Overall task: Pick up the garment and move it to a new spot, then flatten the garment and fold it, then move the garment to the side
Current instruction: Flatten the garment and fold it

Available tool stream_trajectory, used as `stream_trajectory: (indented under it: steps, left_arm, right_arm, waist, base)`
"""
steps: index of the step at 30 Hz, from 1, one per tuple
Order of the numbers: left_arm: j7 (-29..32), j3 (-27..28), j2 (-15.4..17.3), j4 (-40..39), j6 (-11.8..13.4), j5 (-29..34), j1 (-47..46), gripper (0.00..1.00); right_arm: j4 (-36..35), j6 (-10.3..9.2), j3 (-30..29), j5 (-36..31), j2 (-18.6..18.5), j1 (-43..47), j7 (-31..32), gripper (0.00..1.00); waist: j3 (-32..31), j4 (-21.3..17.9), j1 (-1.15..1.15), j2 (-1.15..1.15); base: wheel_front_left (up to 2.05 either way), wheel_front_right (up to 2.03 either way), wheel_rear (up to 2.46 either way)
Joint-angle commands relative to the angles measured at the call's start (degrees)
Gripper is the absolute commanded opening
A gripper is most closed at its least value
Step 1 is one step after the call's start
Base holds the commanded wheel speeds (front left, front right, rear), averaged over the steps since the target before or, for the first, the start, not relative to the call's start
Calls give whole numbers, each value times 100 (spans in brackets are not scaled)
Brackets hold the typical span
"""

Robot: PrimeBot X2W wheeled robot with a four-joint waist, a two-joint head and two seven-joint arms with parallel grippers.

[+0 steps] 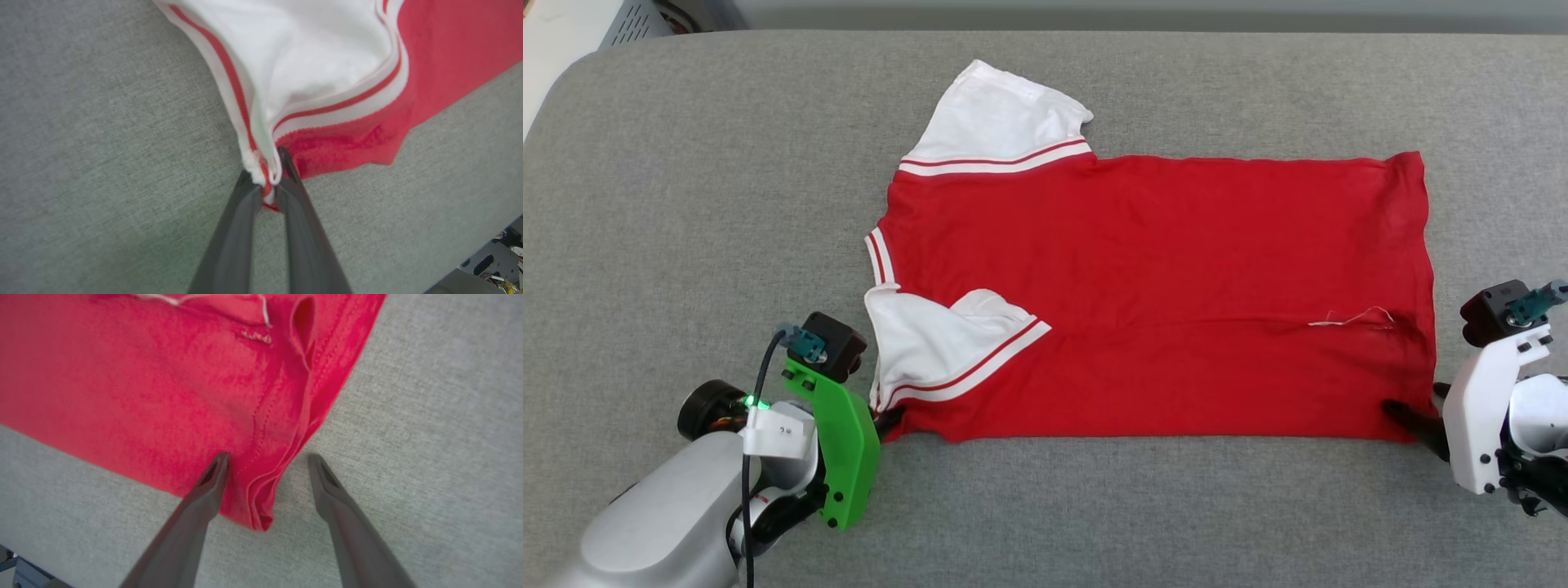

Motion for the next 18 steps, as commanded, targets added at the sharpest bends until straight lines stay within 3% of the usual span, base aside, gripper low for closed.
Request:
stream_trajectory:
  steps: [1,2,3,4,5,11,18]
  left_arm:
    - [-25,-14,-65,54,10,9,54,0]
    - [-47,-13,-74,78,6,-4,71,0]
    - [-63,-17,-77,97,1,-8,85,0]
    - [-98,-9,-83,124,0,-27,112,0]
    - [-123,-3,-85,144,0,-44,138,0]
    - [-281,112,-53,179,-11,-270,323,0]
    - [-141,255,342,-409,89,-618,659,0]
  right_arm:
    - [184,-4,170,5,143,76,-12,100]
    - [249,-4,245,19,174,106,-64,100]
    - [280,-4,299,33,186,121,-121,80]
    - [300,-4,342,71,205,128,-205,12]
    - [298,-4,357,99,211,123,-295,0]
    - [25,-4,368,221,28,140,-910,0]
    - [-735,-4,39,415,-333,704,-1099,0]
  waist:
    - [8,9,0,0]
    - [1,7,0,0]
    - [-9,4,0,0]
    - [-35,-10,0,0]
    - [-59,-24,0,0]
    - [-404,-89,0,0]
    - [-787,-115,0,0]
  base:
    - [0,0,0]
    - [0,0,0]
    - [0,0,0]
    - [0,0,0]
    - [0,0,0]
    - [0,0,0]
    - [0,0,0]
